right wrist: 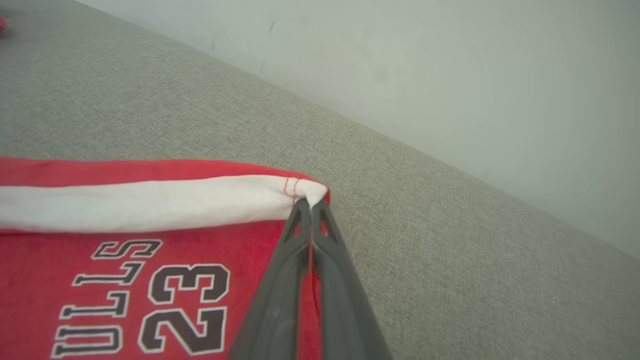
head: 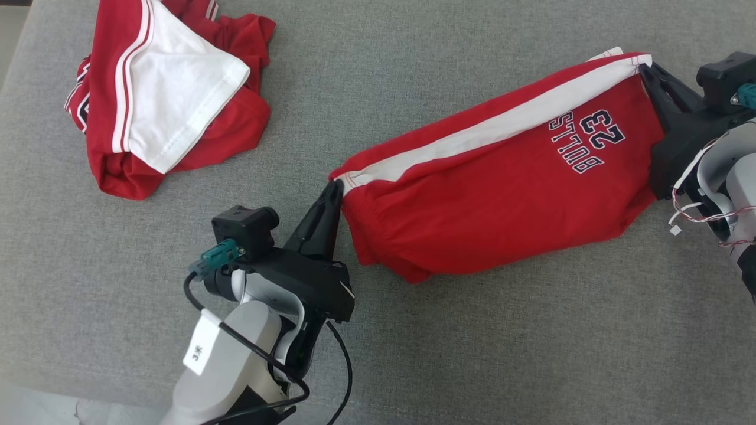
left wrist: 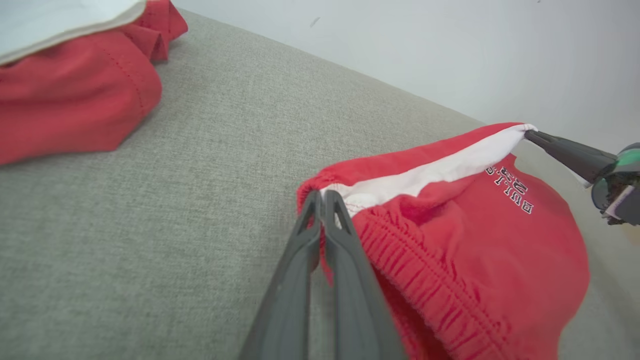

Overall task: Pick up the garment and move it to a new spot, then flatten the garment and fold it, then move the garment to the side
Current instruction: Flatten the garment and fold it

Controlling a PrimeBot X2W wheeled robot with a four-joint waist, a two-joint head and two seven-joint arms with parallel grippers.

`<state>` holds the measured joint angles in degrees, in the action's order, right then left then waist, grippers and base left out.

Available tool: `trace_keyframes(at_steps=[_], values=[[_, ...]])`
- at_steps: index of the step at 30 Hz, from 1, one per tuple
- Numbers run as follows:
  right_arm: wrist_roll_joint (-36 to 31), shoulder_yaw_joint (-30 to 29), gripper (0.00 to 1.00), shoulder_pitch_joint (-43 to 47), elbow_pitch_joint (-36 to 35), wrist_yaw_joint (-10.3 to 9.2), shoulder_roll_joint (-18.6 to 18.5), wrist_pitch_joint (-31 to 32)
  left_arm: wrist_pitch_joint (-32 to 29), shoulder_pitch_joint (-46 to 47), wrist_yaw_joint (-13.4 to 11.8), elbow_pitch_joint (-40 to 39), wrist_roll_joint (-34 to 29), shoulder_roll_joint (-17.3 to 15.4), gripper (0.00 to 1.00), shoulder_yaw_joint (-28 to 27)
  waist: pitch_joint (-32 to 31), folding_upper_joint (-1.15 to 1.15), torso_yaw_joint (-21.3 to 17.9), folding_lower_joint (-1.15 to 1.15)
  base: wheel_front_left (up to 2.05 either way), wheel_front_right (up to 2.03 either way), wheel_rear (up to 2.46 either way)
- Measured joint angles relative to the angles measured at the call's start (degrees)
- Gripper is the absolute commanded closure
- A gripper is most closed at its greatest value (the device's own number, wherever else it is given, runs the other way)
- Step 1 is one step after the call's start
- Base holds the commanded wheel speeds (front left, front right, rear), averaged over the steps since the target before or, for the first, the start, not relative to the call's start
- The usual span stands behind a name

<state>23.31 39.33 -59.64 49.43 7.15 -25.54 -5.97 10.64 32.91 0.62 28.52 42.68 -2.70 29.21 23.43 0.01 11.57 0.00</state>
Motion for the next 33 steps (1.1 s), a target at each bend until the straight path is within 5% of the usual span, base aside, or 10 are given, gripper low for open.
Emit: trace_keyframes(at_steps=[1,2,3,4,5,22,33], values=[[0.2,0.3,0.43,-0.2,0.6,0.0,0.0,-0.2,0.1,0.2,0.5,0.1,-0.1,0.0,0.64,0.4,0.0,0.0,0.0,0.0,0.0,0.0,0.0],[0.5,0.6,0.11,-0.5,1.1,0.0,0.0,-0.3,0.1,0.5,0.8,0.1,-0.2,0.0,0.53,0.8,0.0,0.0,0.0,0.0,0.0,0.0,0.0],[0.9,0.9,0.0,-0.7,1.5,0.0,0.0,-0.7,0.2,0.7,1.0,0.1,-0.5,0.1,0.25,1.2,0.0,0.0,-0.1,0.0,0.0,0.0,0.0],[1.2,1.2,0.0,-1.0,1.8,0.0,0.0,-0.8,0.6,0.9,1.4,0.1,-0.7,0.1,0.05,1.4,-0.1,0.0,-0.1,0.0,0.0,0.0,0.0],[1.5,1.4,0.0,-1.2,2.3,0.0,0.0,-1.2,0.8,1.0,1.5,0.1,-0.7,0.2,0.0,1.5,-0.1,0.0,-0.1,0.0,0.0,0.0,0.0],[7.3,2.5,0.0,-3.8,6.7,0.0,-0.1,-6.4,3.3,0.1,1.1,-1.6,-3.8,-1.7,0.0,0.0,-1.7,0.0,-0.8,0.0,0.0,0.0,0.0],[21.3,-3.6,0.0,9.0,6.3,0.0,1.6,-7.7,3.7,-8.2,-1.8,-7.3,-8.3,-4.4,0.0,-0.8,-5.0,-0.01,-3.1,-0.01,0.0,0.0,0.0]])
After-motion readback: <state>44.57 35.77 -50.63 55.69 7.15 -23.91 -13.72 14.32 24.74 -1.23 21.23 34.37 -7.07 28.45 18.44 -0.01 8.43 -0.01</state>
